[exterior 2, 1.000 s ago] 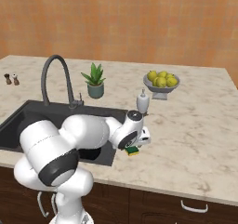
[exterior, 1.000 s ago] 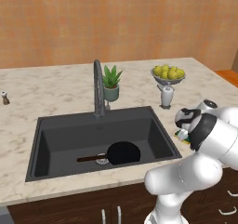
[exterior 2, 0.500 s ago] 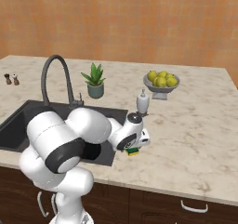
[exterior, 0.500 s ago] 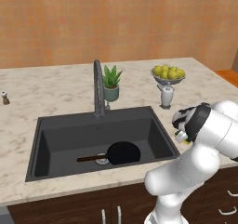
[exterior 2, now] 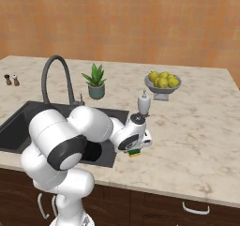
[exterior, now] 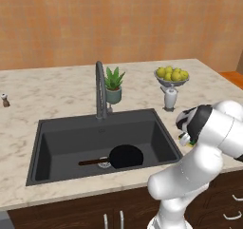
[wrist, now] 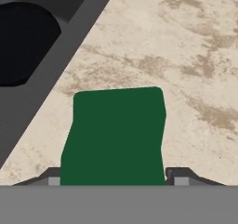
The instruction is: Pick the pan and sponge and place them into the sink. Then turn on the water.
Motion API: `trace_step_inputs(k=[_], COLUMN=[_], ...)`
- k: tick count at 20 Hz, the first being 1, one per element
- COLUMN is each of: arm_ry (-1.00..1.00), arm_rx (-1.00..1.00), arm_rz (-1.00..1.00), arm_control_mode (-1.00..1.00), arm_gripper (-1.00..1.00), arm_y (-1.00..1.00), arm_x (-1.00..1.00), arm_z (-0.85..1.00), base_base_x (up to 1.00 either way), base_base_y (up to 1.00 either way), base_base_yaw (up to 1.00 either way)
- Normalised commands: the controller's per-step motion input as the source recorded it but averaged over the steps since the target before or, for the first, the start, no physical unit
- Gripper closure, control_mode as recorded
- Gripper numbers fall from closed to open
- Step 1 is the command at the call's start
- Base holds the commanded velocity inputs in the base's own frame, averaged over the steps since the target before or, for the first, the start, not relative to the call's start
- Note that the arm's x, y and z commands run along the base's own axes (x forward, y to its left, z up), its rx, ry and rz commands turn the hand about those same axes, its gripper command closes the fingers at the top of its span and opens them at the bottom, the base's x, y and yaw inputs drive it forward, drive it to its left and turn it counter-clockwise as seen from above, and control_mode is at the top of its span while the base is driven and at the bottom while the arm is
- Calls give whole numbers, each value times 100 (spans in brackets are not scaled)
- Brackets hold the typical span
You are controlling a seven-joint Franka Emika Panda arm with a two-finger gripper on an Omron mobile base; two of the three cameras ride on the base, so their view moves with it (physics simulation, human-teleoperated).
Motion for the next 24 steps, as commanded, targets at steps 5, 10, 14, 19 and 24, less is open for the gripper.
trace_step_inputs(k=[5,10,14,19,24], arm_ry=[1,1,1,0,9], arm_rx=[0,0,1,0,1], arm_rz=[1,2,1,2,12], arm_control_mode=[-100,-100,-100,-100,-100], arm_gripper=[100,100,100,100,100], arm_y=[2,-3,0,1,73], arm_x=[-16,-1,0,-9,0], arm_z=[0,8,64,72,21], base_base_x=[0,0,0,0,0], base_base_y=[0,0,0,0,0], base_base_yaw=[0,0,0,0,0])
